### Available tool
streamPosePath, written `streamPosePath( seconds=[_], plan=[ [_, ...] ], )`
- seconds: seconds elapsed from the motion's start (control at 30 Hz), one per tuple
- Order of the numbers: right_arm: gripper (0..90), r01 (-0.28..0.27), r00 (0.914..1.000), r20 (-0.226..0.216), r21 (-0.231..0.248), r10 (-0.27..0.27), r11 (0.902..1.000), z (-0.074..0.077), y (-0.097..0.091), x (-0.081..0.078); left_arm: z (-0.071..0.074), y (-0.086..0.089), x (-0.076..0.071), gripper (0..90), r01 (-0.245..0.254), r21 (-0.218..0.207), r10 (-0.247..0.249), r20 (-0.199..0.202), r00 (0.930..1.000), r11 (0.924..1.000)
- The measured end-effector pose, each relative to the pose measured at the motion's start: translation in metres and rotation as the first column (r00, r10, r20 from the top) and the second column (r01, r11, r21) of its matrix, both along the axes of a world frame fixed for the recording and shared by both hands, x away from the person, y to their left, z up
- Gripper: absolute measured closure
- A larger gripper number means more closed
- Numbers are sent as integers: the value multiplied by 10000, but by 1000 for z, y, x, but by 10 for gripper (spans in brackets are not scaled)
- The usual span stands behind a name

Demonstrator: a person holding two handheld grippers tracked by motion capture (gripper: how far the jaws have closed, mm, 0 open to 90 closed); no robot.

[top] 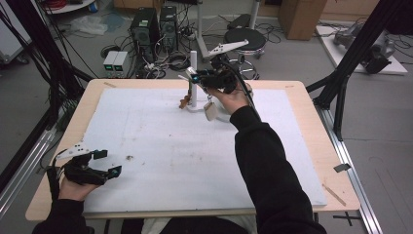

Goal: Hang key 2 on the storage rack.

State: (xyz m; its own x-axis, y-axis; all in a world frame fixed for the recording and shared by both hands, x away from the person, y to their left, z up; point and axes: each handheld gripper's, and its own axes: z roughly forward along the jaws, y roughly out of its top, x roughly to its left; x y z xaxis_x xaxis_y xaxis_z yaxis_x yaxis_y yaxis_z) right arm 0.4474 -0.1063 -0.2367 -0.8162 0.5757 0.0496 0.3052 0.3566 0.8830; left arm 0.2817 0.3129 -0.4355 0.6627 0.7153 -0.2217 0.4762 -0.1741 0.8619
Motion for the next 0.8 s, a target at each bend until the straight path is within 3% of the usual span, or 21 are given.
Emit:
streamPosePath(
  seconds=[0.37, 0.6, 0.8],
  plan=[
    [743, -259, 9996, 99, 49, 258, 9997, 13, 15, 22, 0, 1, 6, 17, 175, 61, -175, -98, 9998, 9998],
    [742, -945, 9944, 445, -214, 954, 9953, 20, 37, 35, 0, 3, 7, 17, 126, -25, -126, -18, 9999, 9999],
    [742, -810, 9952, 536, -206, 820, 9965, 21, 45, 49, 1, 5, 5, 17, 107, 18, -107, 19, 9999, 9999]
  ],
)
